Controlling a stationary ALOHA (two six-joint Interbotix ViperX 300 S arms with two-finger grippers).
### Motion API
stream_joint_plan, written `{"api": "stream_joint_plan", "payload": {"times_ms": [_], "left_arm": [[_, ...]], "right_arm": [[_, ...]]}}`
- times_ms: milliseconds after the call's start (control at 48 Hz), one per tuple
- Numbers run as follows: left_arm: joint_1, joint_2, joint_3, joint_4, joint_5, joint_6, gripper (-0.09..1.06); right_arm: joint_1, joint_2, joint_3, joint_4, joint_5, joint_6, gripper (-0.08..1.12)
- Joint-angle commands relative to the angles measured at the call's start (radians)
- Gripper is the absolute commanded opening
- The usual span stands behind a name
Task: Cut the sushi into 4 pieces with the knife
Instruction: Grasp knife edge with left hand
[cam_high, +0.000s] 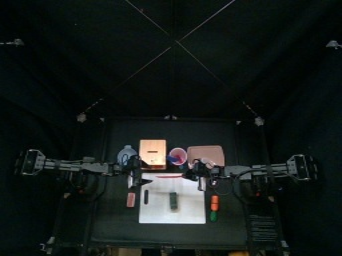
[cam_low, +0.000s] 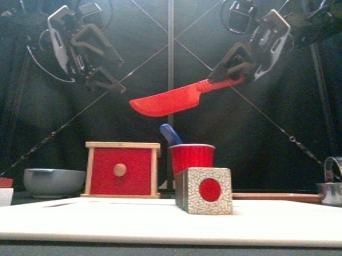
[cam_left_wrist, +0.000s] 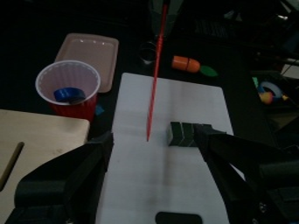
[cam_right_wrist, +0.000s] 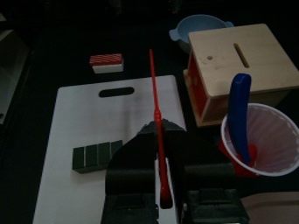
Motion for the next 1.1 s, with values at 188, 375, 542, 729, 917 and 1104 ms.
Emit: {"api": "stream_joint_plan", "payload": {"times_ms": [188, 375, 542, 729, 917, 1104], "left_arm": [[0.000, 0.141, -0.084, 0.031, -0.003, 0.006, 0.93], [0.000, 0.196, -0.109, 0.040, -0.005, 0.005, 0.86], [0.006, 0.216, -0.129, 0.044, -0.005, 0.006, 0.86], [0.006, 0.216, -0.137, 0.054, -0.006, 0.006, 0.85], [0.006, 0.219, -0.137, 0.058, -0.006, 0.006, 0.82], [0.006, 0.221, -0.137, 0.067, -0.006, 0.006, 0.68]], "right_arm": [[0.011, -0.009, -0.026, 0.005, -0.015, 0.002, 0.33], [0.014, -0.006, -0.026, 0.005, -0.015, 0.002, 0.33], [0.015, -0.003, -0.025, 0.005, -0.015, 0.002, 0.33], [0.018, 0.002, -0.026, 0.005, -0.015, 0.002, 0.33], [0.018, 0.003, -0.028, 0.005, -0.017, 0.002, 0.33], [0.017, 0.003, -0.028, 0.005, -0.023, 0.002, 0.33]]}}
